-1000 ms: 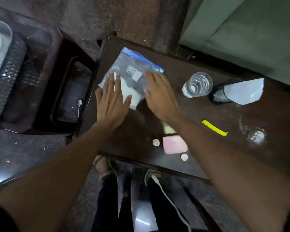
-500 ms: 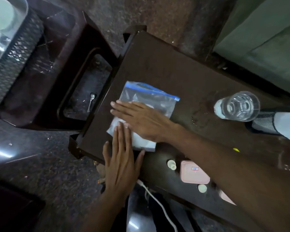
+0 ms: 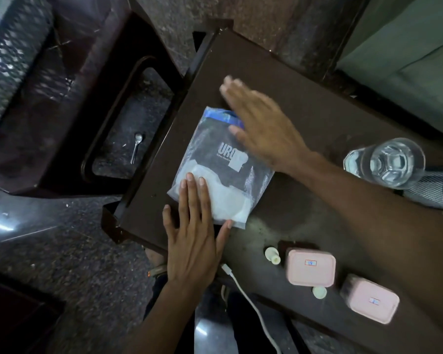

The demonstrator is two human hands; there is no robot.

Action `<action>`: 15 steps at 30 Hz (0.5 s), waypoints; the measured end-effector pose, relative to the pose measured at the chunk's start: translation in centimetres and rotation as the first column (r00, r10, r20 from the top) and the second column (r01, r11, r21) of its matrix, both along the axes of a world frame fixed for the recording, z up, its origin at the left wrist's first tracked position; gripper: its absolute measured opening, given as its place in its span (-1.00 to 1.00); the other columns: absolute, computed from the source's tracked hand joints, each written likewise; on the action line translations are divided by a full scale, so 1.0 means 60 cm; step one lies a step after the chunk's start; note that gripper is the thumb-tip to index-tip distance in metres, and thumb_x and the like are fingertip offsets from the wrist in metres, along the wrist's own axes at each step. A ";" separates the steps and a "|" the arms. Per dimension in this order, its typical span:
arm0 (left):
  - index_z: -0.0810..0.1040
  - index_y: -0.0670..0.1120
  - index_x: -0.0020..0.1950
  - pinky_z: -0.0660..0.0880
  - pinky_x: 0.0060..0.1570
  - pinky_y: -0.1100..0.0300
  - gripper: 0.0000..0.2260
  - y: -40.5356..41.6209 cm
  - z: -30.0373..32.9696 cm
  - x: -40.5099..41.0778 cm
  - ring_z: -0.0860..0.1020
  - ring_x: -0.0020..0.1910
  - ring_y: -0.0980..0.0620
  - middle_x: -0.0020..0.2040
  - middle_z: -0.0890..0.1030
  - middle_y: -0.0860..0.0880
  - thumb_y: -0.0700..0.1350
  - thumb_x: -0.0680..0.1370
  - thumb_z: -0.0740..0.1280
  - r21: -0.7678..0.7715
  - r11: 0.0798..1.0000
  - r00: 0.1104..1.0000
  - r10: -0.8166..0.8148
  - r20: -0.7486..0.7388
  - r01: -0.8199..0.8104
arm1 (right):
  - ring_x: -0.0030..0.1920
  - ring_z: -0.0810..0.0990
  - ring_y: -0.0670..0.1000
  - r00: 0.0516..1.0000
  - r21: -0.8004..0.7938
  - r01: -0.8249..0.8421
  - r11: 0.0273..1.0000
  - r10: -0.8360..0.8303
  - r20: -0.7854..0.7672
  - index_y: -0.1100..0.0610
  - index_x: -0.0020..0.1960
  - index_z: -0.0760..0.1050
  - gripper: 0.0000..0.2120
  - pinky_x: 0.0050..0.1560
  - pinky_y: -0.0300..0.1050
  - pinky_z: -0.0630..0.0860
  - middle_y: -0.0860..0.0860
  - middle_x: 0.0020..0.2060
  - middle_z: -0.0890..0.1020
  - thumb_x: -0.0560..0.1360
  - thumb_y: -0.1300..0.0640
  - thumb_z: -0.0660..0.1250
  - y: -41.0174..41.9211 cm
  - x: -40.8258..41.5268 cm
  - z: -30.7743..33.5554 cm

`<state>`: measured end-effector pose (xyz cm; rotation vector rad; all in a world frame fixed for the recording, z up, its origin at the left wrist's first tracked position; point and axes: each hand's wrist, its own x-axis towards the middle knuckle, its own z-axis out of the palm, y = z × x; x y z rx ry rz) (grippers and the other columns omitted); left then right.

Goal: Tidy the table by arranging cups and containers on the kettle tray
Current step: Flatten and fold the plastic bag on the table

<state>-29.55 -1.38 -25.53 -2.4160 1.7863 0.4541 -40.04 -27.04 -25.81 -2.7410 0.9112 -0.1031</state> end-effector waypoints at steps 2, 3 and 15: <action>-0.12 -0.16 0.73 0.19 0.55 -0.28 -0.22 -0.001 0.010 0.004 -0.06 0.73 -0.09 0.74 -0.13 -0.15 0.32 0.70 -0.03 -0.012 1.000 1.000 0.008 -0.024 -0.008 | 0.63 0.24 0.06 0.974 0.033 0.212 0.977 -0.214 0.078 0.19 0.65 0.16 -0.45 0.57 0.05 0.26 0.09 0.64 0.24 0.72 0.03 0.12 -0.005 -0.018 0.020; -0.11 -0.15 0.73 0.18 0.56 -0.27 -0.22 -0.003 0.017 0.005 -0.05 0.73 -0.08 0.74 -0.13 -0.14 0.32 0.70 -0.01 -0.023 1.000 1.000 0.015 -0.028 -0.016 | 0.56 0.35 0.10 0.956 0.050 0.272 0.961 -0.276 0.098 0.21 0.61 0.24 -0.48 0.52 0.06 0.31 0.10 0.58 0.34 0.70 0.05 0.16 0.000 -0.028 0.030; -0.18 -0.04 0.74 0.15 0.59 -0.15 -0.28 -0.053 0.007 0.003 -0.13 0.72 0.06 0.74 -0.20 0.01 0.23 0.72 0.08 -0.012 0.991 0.989 -0.131 -0.070 0.130 | 0.05 0.51 0.05 0.873 0.336 0.477 0.812 -0.481 -0.076 0.02 -0.01 0.58 -0.84 0.09 -0.01 0.47 -0.08 -0.09 0.47 0.46 0.08 0.51 0.026 -0.009 0.053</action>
